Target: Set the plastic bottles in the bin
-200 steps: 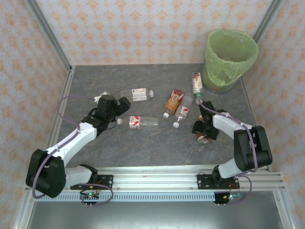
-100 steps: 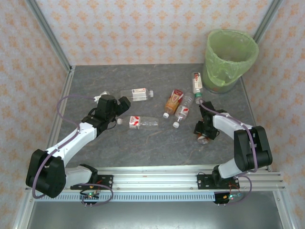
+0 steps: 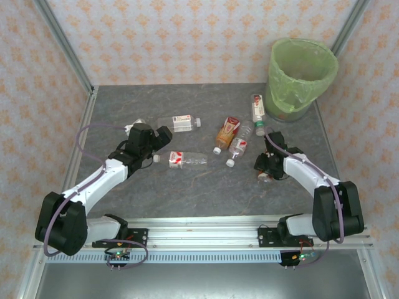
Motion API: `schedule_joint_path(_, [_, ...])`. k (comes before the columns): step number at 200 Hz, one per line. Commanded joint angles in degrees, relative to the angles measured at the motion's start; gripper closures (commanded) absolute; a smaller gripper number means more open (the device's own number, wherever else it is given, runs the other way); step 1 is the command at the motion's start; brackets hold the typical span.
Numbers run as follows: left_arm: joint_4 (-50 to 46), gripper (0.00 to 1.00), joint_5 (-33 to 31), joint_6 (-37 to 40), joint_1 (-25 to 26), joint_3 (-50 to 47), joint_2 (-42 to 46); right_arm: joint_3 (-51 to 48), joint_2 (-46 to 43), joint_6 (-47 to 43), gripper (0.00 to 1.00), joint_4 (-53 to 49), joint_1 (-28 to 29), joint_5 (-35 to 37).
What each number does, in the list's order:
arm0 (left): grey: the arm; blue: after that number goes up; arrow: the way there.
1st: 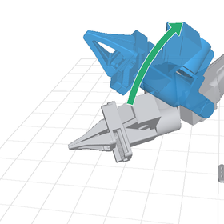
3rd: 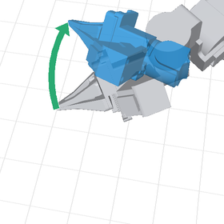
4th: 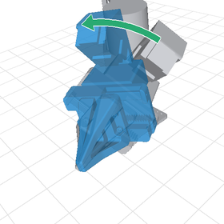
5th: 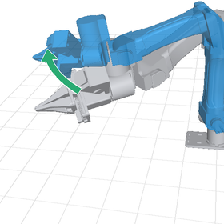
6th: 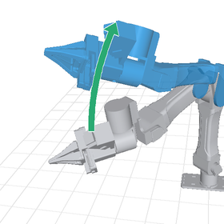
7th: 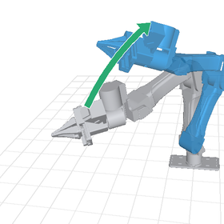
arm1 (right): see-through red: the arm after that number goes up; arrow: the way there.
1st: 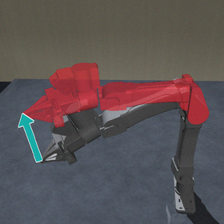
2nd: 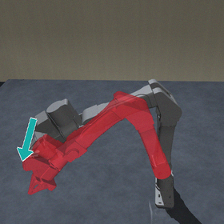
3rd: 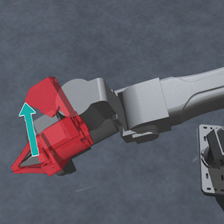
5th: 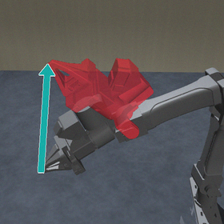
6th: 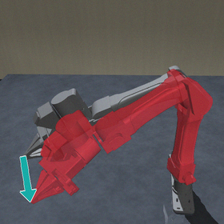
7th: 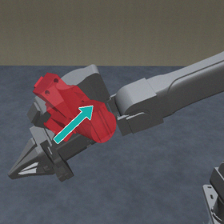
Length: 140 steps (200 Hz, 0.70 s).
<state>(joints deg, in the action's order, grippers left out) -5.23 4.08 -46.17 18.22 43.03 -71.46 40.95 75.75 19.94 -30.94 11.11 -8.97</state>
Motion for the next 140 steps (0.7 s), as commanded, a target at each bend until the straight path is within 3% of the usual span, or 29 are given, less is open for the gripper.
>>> schedule_joint_path(1, [1.0,0.0,0.1,1.1,-0.4,1.3,-0.7,-1.6,-2.6,1.4,0.5,2.9,0.3,1.1])
schedule_joint_path(65, [1.0,0.0,1.0,0.6,-0.3,1.4,-1.2,-3.7,-7.6,1.7,0.51,6.4,0.3,-0.5])
schedule_joint_path(106, [1.4,0.0,1.2,0.6,-0.4,1.4,-1.1,-5.4,-13.2,1.0,0.52,13.1,0.3,-7.4])
schedule_joint_path(140, [1.6,0.0,1.2,0.8,-0.4,1.6,-1.1,-6.1,-16.9,1.5,0.52,17.7,0.3,-8.6])
